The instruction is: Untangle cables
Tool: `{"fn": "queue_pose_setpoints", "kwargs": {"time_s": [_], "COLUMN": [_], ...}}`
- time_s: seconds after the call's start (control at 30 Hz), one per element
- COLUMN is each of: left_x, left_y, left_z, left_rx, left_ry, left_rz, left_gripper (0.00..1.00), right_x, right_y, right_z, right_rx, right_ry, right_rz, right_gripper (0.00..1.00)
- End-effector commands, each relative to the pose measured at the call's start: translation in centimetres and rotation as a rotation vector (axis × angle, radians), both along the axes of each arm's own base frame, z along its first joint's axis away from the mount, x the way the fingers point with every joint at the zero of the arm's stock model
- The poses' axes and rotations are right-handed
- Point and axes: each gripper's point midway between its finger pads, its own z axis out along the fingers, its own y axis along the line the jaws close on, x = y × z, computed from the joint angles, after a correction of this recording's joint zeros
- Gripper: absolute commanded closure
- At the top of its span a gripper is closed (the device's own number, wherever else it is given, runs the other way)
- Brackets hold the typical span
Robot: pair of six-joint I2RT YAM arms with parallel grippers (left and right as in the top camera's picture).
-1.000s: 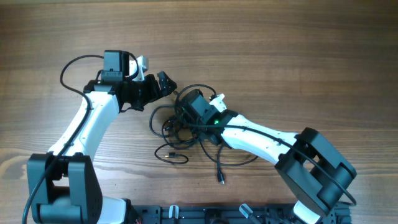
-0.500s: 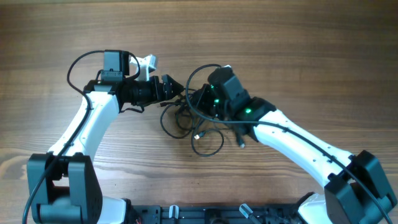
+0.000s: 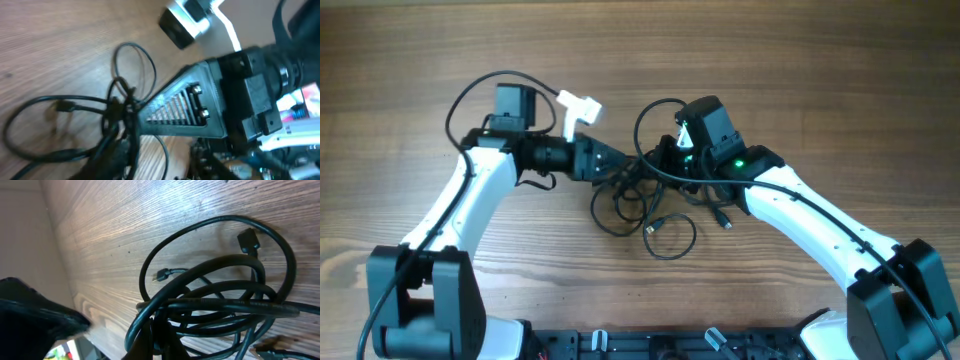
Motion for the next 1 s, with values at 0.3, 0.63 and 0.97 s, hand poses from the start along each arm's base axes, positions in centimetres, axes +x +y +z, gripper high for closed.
{"fn": "queue_pose_setpoints", "kwargs": {"time_s": [0.3, 0.63, 0.97], "left_x": [-1.0, -0.4, -0.4], "left_y": [-3.0, -2.9, -2.8], "left_z": [-2.8, -4.1, -4.1], "left_rx": [0.223, 0.333, 0.332], "left_ry": [-0.172, -0.202, -0.188], "left_rz": [-0.109, -0.087, -0.078], "left_gripper": [0.48, 0.8, 0.74], "right_x": [0.0, -1.1, -0.7], "right_y": [0.0, 0.3, -2.1], "right_z": [2.7, 3.1, 2.6], "right_rx": [0.163, 0.186, 0.165], "right_ry": [0.005, -0.039, -0.085], "right_rz": [0.091, 0.205, 0.26], "right_gripper": [0.96, 0.96, 0.96]}}
